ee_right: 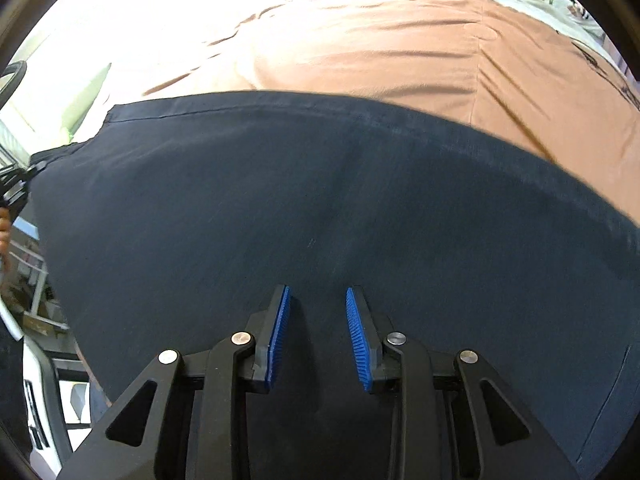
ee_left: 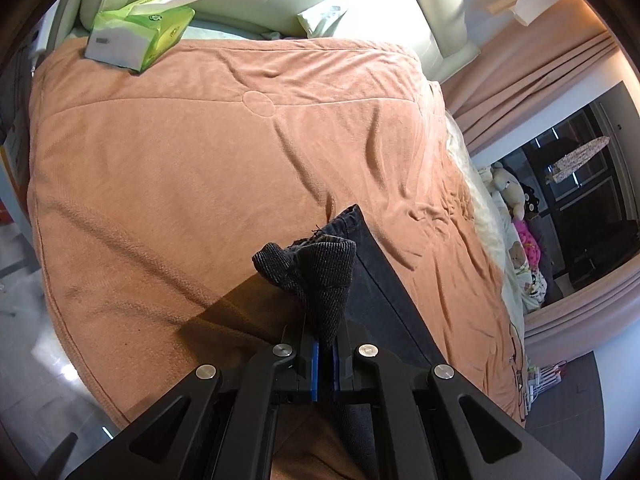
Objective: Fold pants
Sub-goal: 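Lift the pants with both grippers, raising the leg hem high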
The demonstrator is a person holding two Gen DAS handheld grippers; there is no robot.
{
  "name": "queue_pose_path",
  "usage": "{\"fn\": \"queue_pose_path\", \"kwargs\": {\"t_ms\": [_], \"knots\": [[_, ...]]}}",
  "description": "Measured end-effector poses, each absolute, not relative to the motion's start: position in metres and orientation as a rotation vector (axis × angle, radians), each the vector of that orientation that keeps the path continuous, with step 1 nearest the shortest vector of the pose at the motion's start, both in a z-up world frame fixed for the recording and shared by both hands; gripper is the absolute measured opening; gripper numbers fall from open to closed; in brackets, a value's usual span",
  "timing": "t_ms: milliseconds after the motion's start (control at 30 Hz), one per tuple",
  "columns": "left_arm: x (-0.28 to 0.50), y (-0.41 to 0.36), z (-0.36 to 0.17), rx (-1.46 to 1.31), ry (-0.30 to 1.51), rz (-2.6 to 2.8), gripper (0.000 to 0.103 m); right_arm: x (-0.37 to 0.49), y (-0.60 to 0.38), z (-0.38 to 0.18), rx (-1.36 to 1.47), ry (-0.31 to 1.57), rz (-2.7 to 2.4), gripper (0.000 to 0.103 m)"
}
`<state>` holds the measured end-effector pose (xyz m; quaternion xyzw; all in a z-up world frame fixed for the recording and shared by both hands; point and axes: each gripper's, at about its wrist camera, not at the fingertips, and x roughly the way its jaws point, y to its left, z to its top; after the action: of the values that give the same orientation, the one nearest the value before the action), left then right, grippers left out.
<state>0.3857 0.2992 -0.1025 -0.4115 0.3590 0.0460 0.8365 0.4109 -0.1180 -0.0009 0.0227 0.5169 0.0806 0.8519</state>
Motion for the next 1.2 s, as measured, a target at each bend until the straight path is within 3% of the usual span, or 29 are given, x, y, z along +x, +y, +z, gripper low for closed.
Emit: {"fn": "queue_pose_path", "kwargs": {"t_ms": [500,1200], "knots": [[0.392,0.289,-0.073,-0.818,0.732,0.066,0.004,0.465,-0.121,0.000,0.056,1.102,0.108,0.022],[0.413,0.198,0.070,-0.618,0.608,-0.110,0.004,0.340,-0.089,-0.020,0.142,1.092,0.321,0.022]]}}
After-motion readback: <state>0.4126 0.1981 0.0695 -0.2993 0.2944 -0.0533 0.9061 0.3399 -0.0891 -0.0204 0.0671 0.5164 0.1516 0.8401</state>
